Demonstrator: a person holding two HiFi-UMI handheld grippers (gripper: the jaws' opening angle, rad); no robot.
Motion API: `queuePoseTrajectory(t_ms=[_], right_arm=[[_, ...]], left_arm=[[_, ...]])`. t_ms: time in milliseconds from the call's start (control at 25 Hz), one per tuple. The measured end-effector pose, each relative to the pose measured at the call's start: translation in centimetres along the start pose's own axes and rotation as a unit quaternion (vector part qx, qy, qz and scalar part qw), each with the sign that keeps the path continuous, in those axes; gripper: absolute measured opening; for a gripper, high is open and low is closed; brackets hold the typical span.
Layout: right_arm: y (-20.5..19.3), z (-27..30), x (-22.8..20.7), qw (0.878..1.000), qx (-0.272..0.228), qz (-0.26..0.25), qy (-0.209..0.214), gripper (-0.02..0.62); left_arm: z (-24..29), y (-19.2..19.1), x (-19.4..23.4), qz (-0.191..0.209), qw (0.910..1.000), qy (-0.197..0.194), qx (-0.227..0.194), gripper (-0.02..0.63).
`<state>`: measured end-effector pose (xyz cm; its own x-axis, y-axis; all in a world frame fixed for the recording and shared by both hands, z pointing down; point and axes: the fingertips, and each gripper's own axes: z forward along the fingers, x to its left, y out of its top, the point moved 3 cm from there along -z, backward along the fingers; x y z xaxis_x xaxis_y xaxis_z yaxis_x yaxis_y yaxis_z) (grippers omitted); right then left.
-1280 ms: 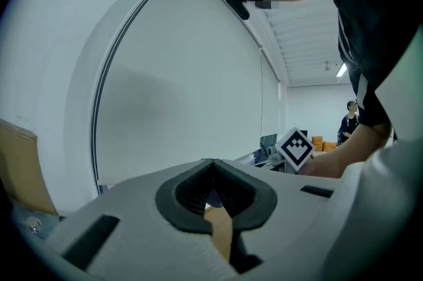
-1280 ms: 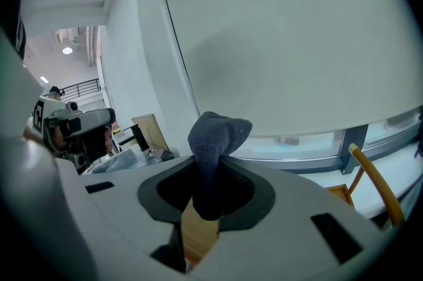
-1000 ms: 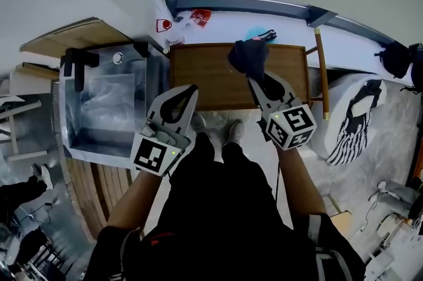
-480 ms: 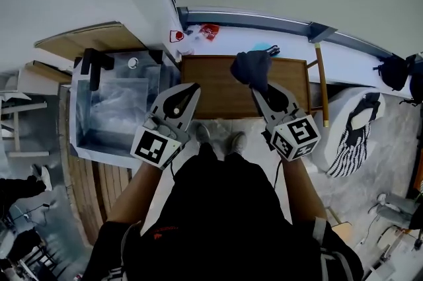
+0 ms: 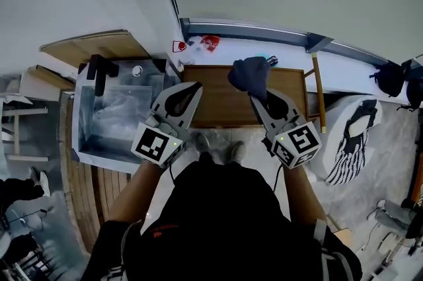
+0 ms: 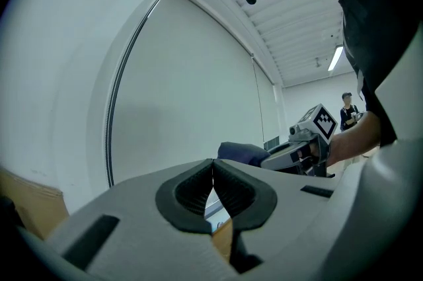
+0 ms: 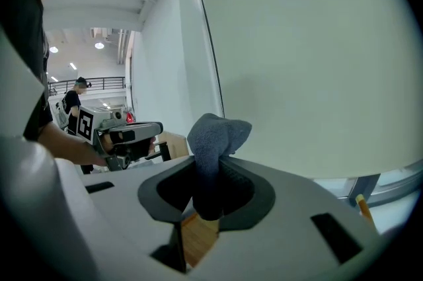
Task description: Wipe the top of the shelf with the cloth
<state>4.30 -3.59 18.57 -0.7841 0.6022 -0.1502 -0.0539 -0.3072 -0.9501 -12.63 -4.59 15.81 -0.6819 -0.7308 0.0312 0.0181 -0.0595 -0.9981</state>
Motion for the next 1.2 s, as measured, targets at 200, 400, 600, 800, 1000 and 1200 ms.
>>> queuePoseTrajectory(t_ms=[200, 400, 600, 800, 1000, 1200], right_arm=[[0.5, 0.1, 0.6, 1.0, 0.0, -0.011, 0.004, 0.084], [0.4, 0.4, 0.8, 1.0, 0.002, -0.009, 0.013, 0.084], [0.9, 1.0, 0.9, 1.0, 0.002, -0.018, 0.022, 0.083], [1.0, 1.3, 0.6, 0.999, 0.003, -0.018, 0.026, 0.083], [1.0, 1.4, 0.1, 0.999, 0.007, -0.019, 0.029, 0.083], [1.1, 1.5, -0.2, 0.999, 0.007, -0.02, 0.032, 0.083]], left_arm=[[0.0, 0.3, 0.2, 0.002, 1.0, 0.001, -0.005, 0.02], [0.1, 0.4, 0.1, 0.002, 1.0, 0.005, -0.007, 0.02], [0.3, 0.3, 0.3, 0.001, 0.9999, 0.01, -0.007, 0.02], [0.7, 0.4, 0.4, 0.0, 0.9999, 0.014, -0.008, 0.02], [1.2, 0.3, 0.3, -0.001, 0.9999, 0.016, -0.006, 0.02], [1.5, 0.4, 0.2, -0.001, 0.9998, 0.019, -0.006, 0.02]])
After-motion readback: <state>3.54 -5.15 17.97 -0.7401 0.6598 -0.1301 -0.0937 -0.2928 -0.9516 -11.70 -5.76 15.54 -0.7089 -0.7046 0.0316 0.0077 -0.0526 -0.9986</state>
